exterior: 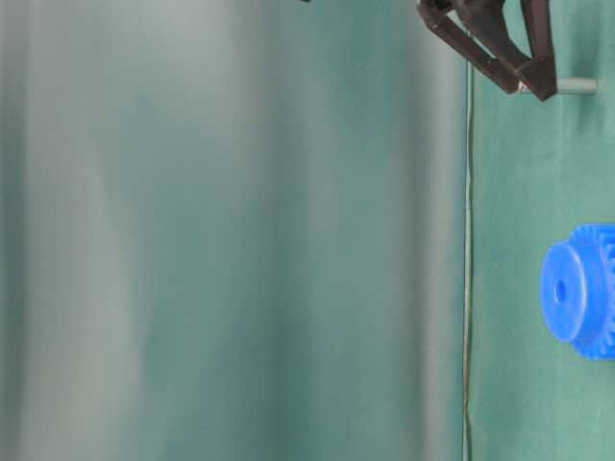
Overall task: Insert the shaft placed at a random location into the center hole of the medium gear at another random location.
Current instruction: 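Move the right gripper left over the upright silver shaft, open, then lower the right gripper around the shaft and close on it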
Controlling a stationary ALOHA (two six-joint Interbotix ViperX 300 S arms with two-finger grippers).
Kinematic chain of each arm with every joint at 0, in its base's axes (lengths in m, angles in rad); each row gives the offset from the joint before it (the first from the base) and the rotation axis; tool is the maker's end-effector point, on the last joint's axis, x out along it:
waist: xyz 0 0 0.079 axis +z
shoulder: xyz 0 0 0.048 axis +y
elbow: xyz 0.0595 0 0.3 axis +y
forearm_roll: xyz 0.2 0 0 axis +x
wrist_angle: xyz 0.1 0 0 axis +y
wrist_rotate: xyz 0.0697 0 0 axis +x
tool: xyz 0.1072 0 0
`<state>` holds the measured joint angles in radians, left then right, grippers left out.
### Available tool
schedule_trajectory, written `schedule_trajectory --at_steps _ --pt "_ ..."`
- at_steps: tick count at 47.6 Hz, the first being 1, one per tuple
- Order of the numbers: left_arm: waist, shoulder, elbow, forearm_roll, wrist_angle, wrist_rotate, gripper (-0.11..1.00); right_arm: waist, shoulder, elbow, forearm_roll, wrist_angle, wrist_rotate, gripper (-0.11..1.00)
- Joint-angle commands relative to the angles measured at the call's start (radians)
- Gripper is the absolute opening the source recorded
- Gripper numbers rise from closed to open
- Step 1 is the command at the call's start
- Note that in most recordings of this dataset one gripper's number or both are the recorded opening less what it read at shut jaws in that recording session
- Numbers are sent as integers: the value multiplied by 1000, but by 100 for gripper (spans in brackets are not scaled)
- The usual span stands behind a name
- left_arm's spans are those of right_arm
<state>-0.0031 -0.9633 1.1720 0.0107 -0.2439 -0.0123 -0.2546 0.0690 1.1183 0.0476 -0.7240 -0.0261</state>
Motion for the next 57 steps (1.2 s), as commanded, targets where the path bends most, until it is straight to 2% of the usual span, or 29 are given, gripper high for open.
schedule_trajectory --at_steps 1,6,10,14,19,21,45,57 --pt "-3 9 -18 2 -5 0 0 -5 -8 -15 3 -18 -14 83" --pt "-2 9 -18 2 -3 0 0 -5 -8 -15 3 -17 -14 76" --pt "-2 9 -17 2 -3 0 0 -5 -8 -15 0 -17 -14 66" --pt "-2 9 -17 2 0 0 0 -5 -8 -14 -5 -17 -15 48" --pt "-2 9 -17 2 2 0 0 -5 -8 -15 -6 -18 -15 19" --pt "-2 9 -17 2 2 0 0 -5 -8 -15 -6 -18 -15 13" --pt "-2 9 -17 2 9 -2 0 -5 -46 -21 -8 -8 -14 13" --pt "-2 9 -17 2 9 0 0 -5 -190 -41 -8 147 -15 13"
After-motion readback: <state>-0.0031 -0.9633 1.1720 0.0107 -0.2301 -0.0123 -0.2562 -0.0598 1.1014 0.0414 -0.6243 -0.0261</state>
